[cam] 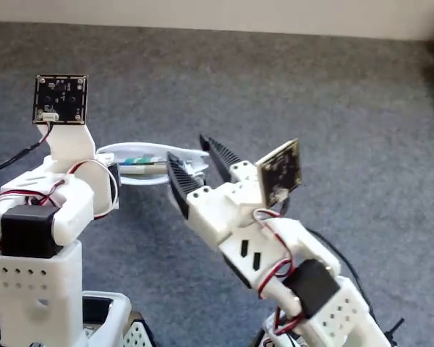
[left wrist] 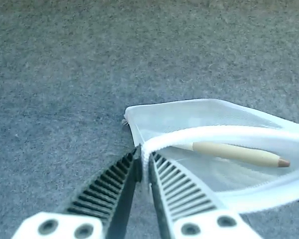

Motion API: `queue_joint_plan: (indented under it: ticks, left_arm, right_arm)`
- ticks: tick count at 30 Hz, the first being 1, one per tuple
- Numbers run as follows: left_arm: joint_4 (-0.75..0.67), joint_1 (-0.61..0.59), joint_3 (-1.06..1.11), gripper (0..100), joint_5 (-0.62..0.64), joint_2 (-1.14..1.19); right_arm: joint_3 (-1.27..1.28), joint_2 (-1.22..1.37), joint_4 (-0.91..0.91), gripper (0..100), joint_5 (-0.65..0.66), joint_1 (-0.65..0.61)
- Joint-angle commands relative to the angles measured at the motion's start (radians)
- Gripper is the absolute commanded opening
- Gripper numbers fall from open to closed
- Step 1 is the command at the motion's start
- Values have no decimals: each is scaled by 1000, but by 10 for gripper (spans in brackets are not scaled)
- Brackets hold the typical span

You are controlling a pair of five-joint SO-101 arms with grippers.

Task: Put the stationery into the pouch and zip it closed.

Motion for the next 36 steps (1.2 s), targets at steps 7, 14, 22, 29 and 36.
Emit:
queue_joint_plan:
  ticks: [7,14,22,29,36]
  left_arm:
    - [-5,-10,2,7,-8,-1]
    - [-5,-10,2,7,-9,-1]
    - [-5,-10,2,7,-9,-1]
    - [2,-12,2,7,-9,-1]
    - [3,-12,4,7,-9,-1]
  right_arm:
    - [-145,-35,265,209,80,41]
    - [24,-74,272,209,127,36]
    - [229,-237,219,209,132,38]
    - [473,-240,-67,209,132,41]
    - [524,-248,-163,157,132,44]
